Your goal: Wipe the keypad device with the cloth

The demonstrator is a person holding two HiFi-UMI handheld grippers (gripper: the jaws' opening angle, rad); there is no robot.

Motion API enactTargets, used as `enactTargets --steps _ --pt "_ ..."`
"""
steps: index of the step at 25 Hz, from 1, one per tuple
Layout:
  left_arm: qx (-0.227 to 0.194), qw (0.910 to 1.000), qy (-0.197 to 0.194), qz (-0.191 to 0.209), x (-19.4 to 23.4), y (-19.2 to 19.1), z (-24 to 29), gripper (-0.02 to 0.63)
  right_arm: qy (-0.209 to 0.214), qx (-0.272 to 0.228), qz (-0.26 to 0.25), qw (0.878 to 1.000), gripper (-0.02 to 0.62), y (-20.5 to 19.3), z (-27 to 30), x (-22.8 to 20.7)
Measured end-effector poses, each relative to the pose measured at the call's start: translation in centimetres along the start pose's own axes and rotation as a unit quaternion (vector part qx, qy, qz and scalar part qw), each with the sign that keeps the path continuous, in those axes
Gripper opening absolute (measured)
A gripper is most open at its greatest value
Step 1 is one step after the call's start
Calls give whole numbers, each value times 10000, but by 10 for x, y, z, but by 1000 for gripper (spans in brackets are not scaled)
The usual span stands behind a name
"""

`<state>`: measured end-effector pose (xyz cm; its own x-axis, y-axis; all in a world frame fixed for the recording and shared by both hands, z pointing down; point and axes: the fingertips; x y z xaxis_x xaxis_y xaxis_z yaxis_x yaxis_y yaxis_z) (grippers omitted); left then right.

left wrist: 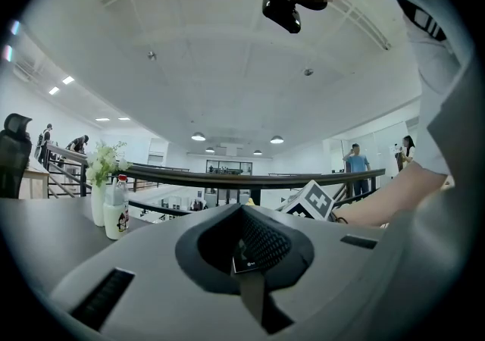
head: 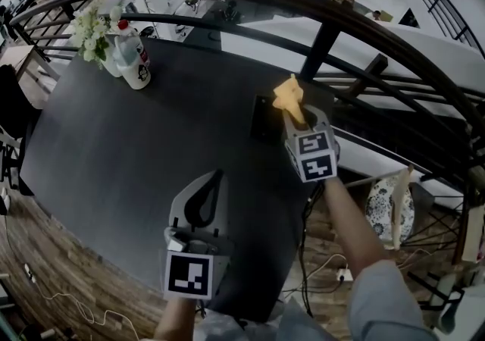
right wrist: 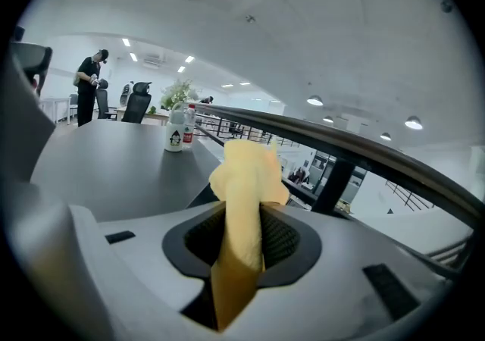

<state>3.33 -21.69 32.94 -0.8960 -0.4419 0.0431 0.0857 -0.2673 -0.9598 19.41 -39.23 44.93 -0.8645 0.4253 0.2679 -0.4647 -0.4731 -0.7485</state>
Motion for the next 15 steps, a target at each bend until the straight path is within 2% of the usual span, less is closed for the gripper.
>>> enactTargets --steps 4,15 --pt "3 10000 42 -3 4 1 -2 6 190 34 -303 9994 103 21 14 21" --pt "-7 9998 183 -2 18 1 -9 6 416 96 -497 9979 103 50 41 52"
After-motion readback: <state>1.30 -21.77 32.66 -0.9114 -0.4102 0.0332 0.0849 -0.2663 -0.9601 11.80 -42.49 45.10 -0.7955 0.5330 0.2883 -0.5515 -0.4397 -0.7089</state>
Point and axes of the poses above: the fingertips, and each gripper's own axes: z forward along the fingers, x to its left, y out of its top, and after that the axes turned 11 degrees about x, right-handed
